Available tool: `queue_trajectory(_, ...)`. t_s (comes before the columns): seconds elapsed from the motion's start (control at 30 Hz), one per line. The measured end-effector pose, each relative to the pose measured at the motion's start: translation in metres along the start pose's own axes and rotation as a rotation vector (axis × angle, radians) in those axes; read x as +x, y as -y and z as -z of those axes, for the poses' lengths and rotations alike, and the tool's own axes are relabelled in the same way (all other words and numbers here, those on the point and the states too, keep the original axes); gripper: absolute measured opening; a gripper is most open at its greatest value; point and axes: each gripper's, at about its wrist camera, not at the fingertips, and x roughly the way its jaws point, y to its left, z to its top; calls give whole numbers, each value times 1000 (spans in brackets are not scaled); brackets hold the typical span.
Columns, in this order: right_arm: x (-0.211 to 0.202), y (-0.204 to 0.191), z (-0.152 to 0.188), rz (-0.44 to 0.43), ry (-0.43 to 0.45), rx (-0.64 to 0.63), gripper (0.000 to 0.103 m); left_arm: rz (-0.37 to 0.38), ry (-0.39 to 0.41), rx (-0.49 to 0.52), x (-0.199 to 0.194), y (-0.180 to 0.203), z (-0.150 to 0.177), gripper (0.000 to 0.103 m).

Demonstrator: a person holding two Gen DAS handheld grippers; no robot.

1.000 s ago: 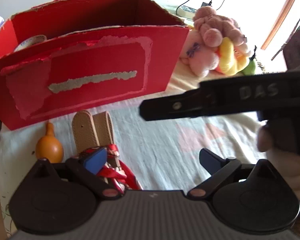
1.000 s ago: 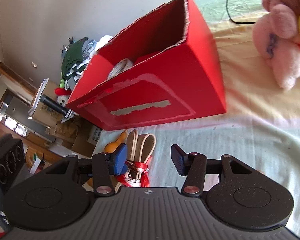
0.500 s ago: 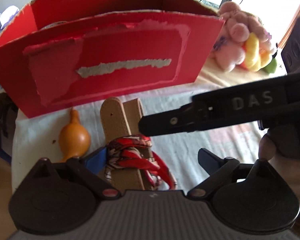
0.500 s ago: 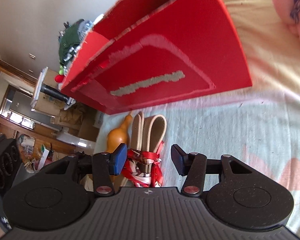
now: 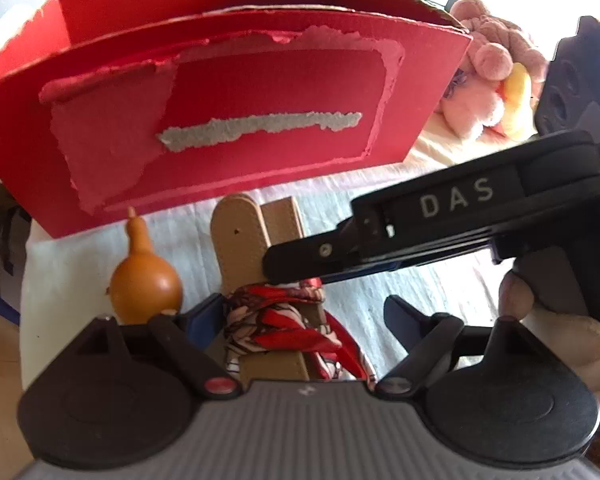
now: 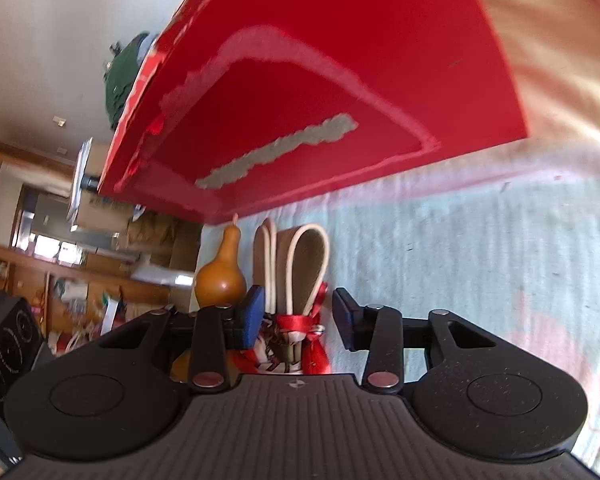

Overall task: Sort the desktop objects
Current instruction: 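Move the right gripper to the beige looped item with red ribbon and close on it, then lift the beige looped item with the right gripper and carry it over the red box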

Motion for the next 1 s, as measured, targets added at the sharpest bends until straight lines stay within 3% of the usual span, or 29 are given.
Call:
queue_trajectory(0.07,1,1,-2,-14,-17,-2,39,16,-4,-12,2,-3,0,85)
queue_trajectory(0.13,0,4,-3,-38,-29,3,30,37,-7,-28,4,-6,0,86)
queue_trajectory(0.43,-26,12,0,-47,-8,-7,25,57,-13,19,6,9,-6,83)
queue_trajectory(0.83,-86,28,7,4,141,50,25,154,-5,185,5,68,-26,81)
queue_trajectory(1.0,-121,31,9,23,234,65,24,207,33,248,0,98,-54,81)
